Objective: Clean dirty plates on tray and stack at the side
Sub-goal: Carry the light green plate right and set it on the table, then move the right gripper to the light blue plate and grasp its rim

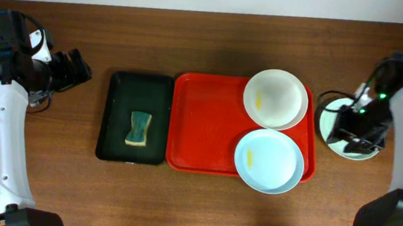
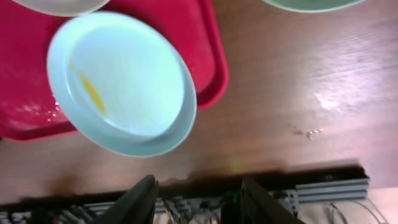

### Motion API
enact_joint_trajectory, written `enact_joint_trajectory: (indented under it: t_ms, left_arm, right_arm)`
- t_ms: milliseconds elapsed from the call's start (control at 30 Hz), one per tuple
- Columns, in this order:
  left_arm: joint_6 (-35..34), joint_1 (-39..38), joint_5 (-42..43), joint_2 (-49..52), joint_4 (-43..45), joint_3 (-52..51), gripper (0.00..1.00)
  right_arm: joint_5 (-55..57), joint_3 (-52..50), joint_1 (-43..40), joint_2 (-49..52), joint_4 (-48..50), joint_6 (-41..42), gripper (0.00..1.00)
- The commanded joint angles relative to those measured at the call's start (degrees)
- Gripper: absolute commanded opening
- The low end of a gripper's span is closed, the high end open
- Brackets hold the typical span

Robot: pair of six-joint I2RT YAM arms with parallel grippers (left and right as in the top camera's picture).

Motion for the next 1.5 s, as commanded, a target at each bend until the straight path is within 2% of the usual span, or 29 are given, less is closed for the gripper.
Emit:
enact_joint_trajectory:
  t_ms: [0, 100, 267, 400, 600, 1067, 1200, 1267, 1467]
  left_arm:
    - [-0.1, 0.1, 0.6, 0.2, 0.0, -0.1, 0.99]
    - [-0.1, 0.1, 0.6, 0.2, 0.0, -0.1, 0.99]
    - [-0.1, 0.1, 0.6, 0.2, 0.0, -0.1, 0.99]
    - [-0.1, 0.1, 0.6, 0.2, 0.0, -0.1, 0.99]
    - [-0.1, 0.1, 0.6, 0.2, 0.0, -0.1, 0.99]
    - [-0.1, 0.1, 0.6, 0.2, 0.0, -0.1, 0.99]
    - [-0.1, 0.1, 0.6, 0.2, 0.0, -0.1, 0.99]
    - [-0.1, 0.1, 0.6, 0.2, 0.0, -0.1, 0.99]
    - [-0.1, 0.1, 0.6, 0.2, 0.0, -0.1, 0.99]
  right_arm:
    - [1.4, -6.1, 2.0, 0.3, 3.3, 0.5, 0.45]
    - [1.3, -13.5, 2.1, 0.3, 8.4, 0.9, 0.43]
    - [-2.4, -23.0, 2.1, 0.3, 17.3, 0.8, 0.35]
    - [-6.5, -27.8, 2.1, 0.3, 22.9, 0.8, 0.34]
    - [-5.8, -28.7, 2.1, 0.3, 24.6, 0.9, 0.25]
    - [-6.1, -33.8, 2.1, 0.3, 31.2, 2.4, 0.24]
    - [-8.9, -34.4, 2.1, 0.3, 32.4, 2.4, 0.18]
    - [-11.2, -34.4, 2.4, 0.3, 32.2, 2.4, 0.04]
    - [-23.9, -34.4, 8.8, 0.3, 32.8, 3.0, 0.04]
